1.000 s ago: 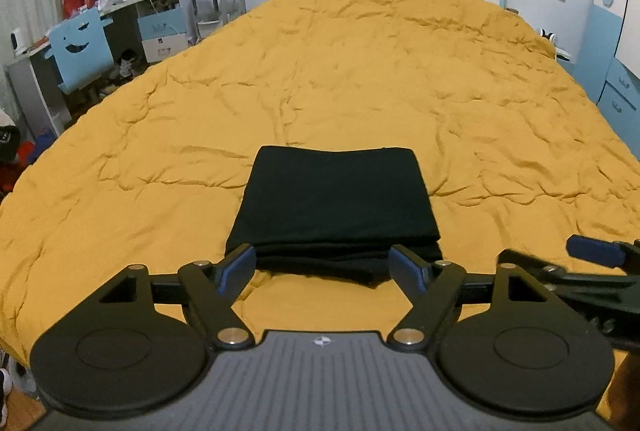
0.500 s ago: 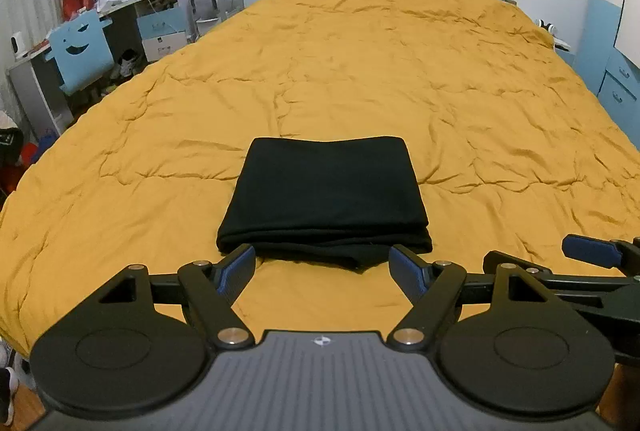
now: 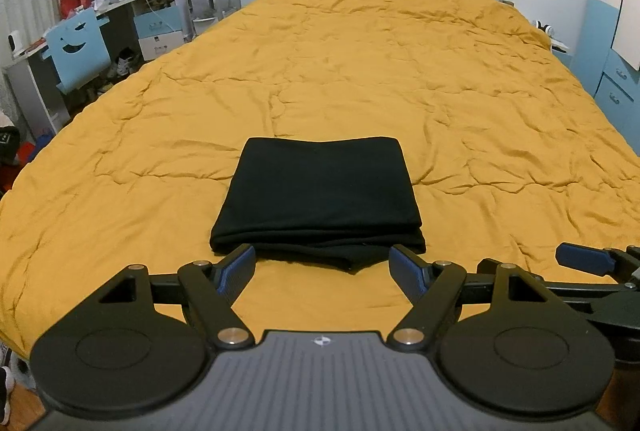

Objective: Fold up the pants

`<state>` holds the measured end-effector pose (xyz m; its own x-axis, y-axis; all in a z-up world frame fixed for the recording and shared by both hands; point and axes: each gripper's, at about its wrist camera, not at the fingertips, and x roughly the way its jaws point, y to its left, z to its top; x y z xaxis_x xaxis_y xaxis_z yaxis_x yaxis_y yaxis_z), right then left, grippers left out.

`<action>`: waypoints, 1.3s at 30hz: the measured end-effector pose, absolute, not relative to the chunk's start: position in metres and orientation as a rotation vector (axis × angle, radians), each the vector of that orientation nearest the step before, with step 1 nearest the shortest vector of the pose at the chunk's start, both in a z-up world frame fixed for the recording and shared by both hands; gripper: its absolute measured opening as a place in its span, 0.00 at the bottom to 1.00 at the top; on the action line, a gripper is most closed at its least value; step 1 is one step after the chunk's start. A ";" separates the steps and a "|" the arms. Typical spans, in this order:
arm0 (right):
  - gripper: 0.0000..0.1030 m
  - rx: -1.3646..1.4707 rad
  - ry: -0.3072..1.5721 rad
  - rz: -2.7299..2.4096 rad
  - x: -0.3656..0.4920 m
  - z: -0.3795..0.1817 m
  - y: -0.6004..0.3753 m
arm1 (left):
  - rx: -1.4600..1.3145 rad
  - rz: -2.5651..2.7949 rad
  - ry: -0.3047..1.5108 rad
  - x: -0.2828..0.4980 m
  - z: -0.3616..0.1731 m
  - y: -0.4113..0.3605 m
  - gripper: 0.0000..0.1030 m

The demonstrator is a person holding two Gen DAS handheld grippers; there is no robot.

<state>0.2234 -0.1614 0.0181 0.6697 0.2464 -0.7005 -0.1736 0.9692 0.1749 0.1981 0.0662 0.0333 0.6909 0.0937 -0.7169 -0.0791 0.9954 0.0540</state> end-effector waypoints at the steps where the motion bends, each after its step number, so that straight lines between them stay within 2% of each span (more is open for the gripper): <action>1: 0.80 0.097 0.803 0.236 0.223 0.018 -0.162 | 0.019 0.096 0.802 0.198 0.034 0.065 0.86; 39: 0.80 0.098 0.825 0.215 0.225 0.012 -0.166 | 0.019 0.084 0.811 0.203 0.025 0.057 0.86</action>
